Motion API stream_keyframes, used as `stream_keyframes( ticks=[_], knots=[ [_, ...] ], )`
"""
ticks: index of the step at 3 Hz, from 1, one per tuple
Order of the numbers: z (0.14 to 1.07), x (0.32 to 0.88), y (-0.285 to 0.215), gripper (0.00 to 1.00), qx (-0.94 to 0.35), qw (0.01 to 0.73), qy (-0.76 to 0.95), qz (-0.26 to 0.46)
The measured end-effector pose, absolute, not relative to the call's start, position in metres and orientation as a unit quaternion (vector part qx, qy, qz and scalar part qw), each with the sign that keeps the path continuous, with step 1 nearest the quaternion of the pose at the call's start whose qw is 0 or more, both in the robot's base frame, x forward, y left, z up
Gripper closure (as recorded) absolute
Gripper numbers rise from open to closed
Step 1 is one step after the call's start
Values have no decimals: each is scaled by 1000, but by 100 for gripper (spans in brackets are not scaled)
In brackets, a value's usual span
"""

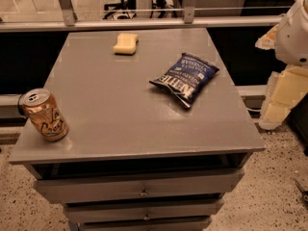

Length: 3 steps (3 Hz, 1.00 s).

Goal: Move blue chip bag near orange can

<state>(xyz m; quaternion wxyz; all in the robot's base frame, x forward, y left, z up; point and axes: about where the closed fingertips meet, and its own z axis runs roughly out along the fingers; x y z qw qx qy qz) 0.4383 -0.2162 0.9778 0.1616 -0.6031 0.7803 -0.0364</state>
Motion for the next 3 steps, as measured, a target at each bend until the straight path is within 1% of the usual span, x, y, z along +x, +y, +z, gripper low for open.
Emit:
stream_keyframes(
  ticks=[1, 2, 3],
  knots=[
    [978, 438, -216, 0, -603, 162, 780, -36],
    [971, 461, -211, 0, -600, 180, 779, -37],
    [941, 533, -200, 0, -566, 220, 794, -33]
  ],
)
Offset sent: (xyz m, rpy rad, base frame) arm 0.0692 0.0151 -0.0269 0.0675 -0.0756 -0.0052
